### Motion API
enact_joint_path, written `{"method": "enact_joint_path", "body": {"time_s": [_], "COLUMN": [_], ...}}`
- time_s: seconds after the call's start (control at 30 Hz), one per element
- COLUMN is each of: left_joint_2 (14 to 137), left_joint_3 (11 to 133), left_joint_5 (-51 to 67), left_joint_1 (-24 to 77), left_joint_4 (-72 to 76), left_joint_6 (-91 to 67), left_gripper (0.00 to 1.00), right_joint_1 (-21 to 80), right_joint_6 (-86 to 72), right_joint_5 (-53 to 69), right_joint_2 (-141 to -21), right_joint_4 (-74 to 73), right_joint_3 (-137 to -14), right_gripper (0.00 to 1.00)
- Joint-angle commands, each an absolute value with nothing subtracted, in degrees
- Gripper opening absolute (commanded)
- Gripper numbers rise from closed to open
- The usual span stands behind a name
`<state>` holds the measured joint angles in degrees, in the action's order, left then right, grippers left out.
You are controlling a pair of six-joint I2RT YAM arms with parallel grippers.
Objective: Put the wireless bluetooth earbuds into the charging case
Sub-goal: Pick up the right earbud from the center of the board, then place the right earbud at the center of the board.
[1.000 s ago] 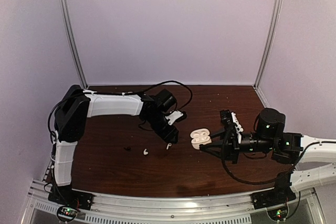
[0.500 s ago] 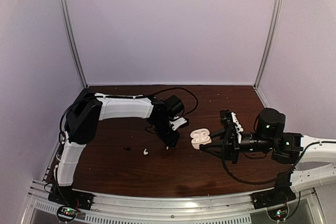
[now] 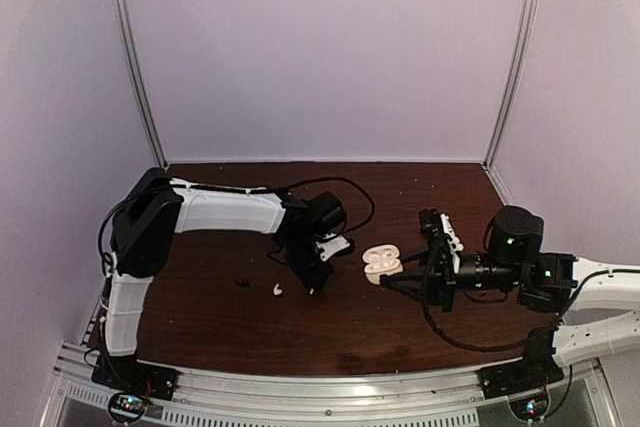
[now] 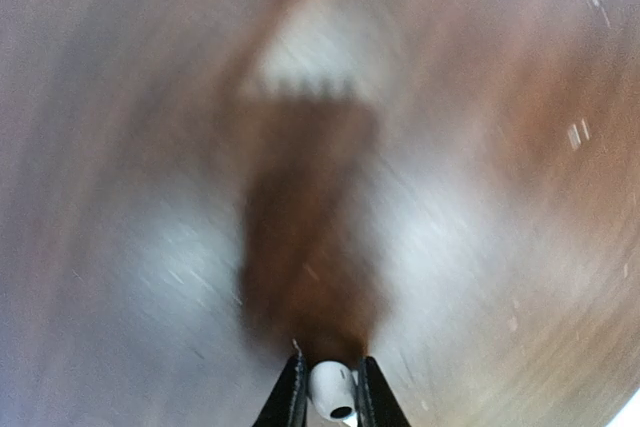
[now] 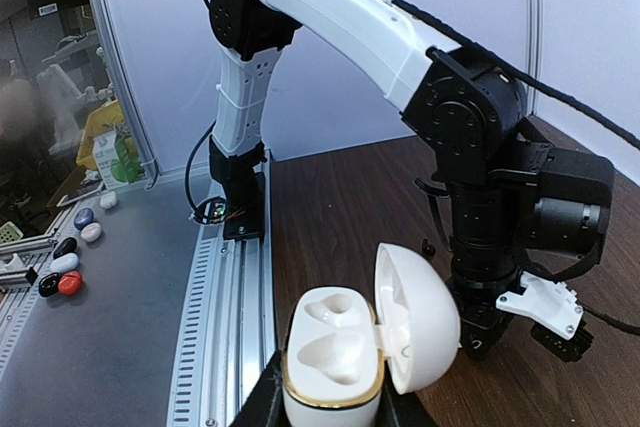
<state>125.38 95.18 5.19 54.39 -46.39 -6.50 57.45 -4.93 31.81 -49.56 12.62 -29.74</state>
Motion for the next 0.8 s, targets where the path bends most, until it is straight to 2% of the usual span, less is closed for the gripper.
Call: {"method": "enact_joint_path", "body": {"time_s": [0.0, 0.3, 0.6, 0.77], "left_joint_2": [119.4, 110.7, 110.6, 111.9], "left_joint_3": [88.7, 74.3, 74.4, 76.9], "left_joint_5": [6.1, 2.9, 0.9, -1.1], "left_joint_1": [57.0, 63.4, 63.7, 63.7], "left_joint_4": [-46.6, -46.0, -50.8, -52.7], "left_joint_6": [-6.4, -5.7, -9.1, -10.5], "left_gripper": [0.14, 0.14, 0.31, 0.33], "right_joint_1": [57.4, 57.4, 57.5, 57.5], "right_joint_6": [-5.4, -5.7, -5.8, -5.7], "right_joint_5": [31.7, 32.2, 32.8, 32.2], "right_joint_2": [-49.1, -49.4, -49.9, -49.9], "right_joint_4": [13.3, 13.1, 12.6, 11.9], "right_joint_3": [-30.2, -30.7, -32.1, -32.3], "right_gripper": [0.0, 0.0, 0.0, 0.0]}}
